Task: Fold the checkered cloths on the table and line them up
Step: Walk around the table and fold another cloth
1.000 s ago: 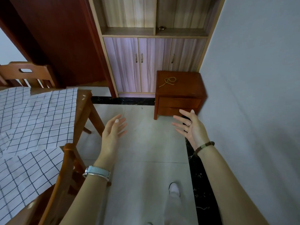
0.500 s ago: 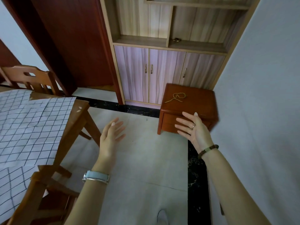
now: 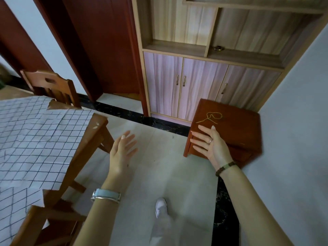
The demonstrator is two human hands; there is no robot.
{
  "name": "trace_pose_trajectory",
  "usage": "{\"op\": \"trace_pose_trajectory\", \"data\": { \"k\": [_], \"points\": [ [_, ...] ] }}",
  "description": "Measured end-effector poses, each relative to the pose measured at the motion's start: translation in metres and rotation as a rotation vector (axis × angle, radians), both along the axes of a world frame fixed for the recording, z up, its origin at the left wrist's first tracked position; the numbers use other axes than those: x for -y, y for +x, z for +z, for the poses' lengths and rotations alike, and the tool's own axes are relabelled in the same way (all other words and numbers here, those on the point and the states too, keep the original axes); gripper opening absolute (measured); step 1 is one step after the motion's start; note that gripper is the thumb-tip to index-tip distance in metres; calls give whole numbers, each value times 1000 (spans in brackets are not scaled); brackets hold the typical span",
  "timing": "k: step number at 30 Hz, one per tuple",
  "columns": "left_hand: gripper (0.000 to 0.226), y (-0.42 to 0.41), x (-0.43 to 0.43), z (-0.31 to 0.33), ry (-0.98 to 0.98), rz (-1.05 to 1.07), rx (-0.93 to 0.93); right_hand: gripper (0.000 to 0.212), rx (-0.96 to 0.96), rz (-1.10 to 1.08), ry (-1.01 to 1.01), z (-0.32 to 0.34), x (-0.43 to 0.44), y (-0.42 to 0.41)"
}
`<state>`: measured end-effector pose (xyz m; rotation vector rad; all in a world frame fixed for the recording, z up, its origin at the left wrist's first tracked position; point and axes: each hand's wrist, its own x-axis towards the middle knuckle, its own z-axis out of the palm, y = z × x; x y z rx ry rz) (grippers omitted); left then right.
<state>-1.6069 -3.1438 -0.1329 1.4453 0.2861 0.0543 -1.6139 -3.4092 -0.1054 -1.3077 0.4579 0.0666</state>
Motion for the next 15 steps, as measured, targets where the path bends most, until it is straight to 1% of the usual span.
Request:
{"op": "trace_pose_trajectory", "data": {
  "k": [7, 11, 15],
  "points": [
    [40, 83, -16, -2, 23, 67, 20, 41, -4, 55, 13, 2, -20, 98],
    [43, 129, -23, 3, 1, 107, 30, 27, -6, 88, 7, 8, -31, 157],
    [42, 171, -35, 8, 9, 137, 47, 30, 4, 111, 2, 15, -42, 206]
  ]
}}
